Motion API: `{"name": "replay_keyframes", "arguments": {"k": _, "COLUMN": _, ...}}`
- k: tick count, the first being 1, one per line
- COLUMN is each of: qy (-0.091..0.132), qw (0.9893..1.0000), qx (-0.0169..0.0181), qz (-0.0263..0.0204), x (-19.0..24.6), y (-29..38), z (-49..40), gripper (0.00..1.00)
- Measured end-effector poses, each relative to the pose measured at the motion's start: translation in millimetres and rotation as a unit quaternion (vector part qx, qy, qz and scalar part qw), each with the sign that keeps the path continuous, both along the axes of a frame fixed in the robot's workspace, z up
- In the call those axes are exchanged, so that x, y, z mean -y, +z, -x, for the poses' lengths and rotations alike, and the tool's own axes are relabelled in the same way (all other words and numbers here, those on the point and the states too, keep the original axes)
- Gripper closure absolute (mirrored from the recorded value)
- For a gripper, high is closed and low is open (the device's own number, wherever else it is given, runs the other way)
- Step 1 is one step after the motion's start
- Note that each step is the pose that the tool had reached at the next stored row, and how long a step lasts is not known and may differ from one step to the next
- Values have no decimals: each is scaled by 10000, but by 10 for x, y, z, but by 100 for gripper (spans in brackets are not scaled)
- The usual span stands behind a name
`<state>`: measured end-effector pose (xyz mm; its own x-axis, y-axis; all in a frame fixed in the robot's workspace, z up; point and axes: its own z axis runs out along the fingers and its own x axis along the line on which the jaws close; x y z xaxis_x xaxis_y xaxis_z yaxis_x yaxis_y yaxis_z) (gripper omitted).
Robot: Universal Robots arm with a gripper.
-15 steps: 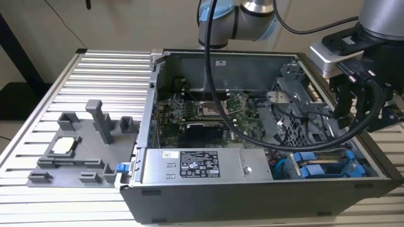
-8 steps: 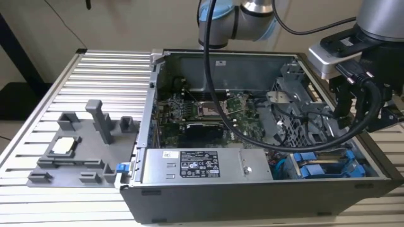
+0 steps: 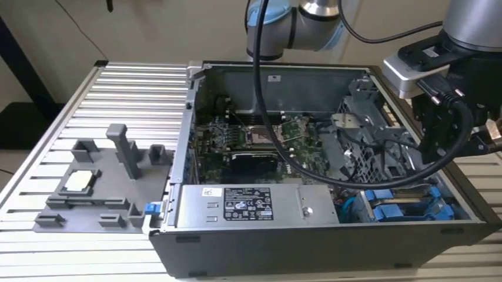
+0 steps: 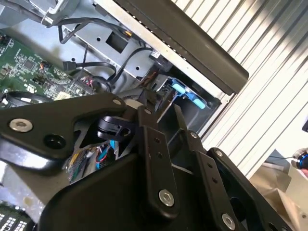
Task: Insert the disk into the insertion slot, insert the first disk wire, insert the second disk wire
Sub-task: 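Insert the first disk wire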
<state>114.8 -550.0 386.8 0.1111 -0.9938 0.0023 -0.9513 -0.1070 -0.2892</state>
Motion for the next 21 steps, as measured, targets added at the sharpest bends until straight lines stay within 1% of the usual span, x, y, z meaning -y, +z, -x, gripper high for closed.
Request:
{"name": "replay_keyframes", "arguments": {"k": 2, "qy": 0, "qw": 10000, "qx": 0, "qz": 0, "x": 0, "y": 0, "z": 0, "gripper": 80}}
{"name": "replay_keyframes", "arguments": {"k": 14, "qy": 0, "qw": 10000, "qx": 1, "qz": 6, "x": 1, "y": -4, "z": 0, "gripper": 81}}
{"name": "replay_keyframes", "arguments": {"k": 15, "qy": 0, "qw": 10000, "qx": 0, "qz": 18, "x": 3, "y": -8, "z": 0, "gripper": 81}}
{"name": "replay_keyframes", "arguments": {"k": 18, "qy": 0, "qw": 10000, "qx": -4, "qz": 81, "x": 15, "y": -20, "z": -7, "gripper": 81}}
{"name": "replay_keyframes", "arguments": {"k": 21, "qy": 0, "qw": 9999, "qx": -9, "qz": 140, "x": 37, "y": -30, "z": -17, "gripper": 81}}
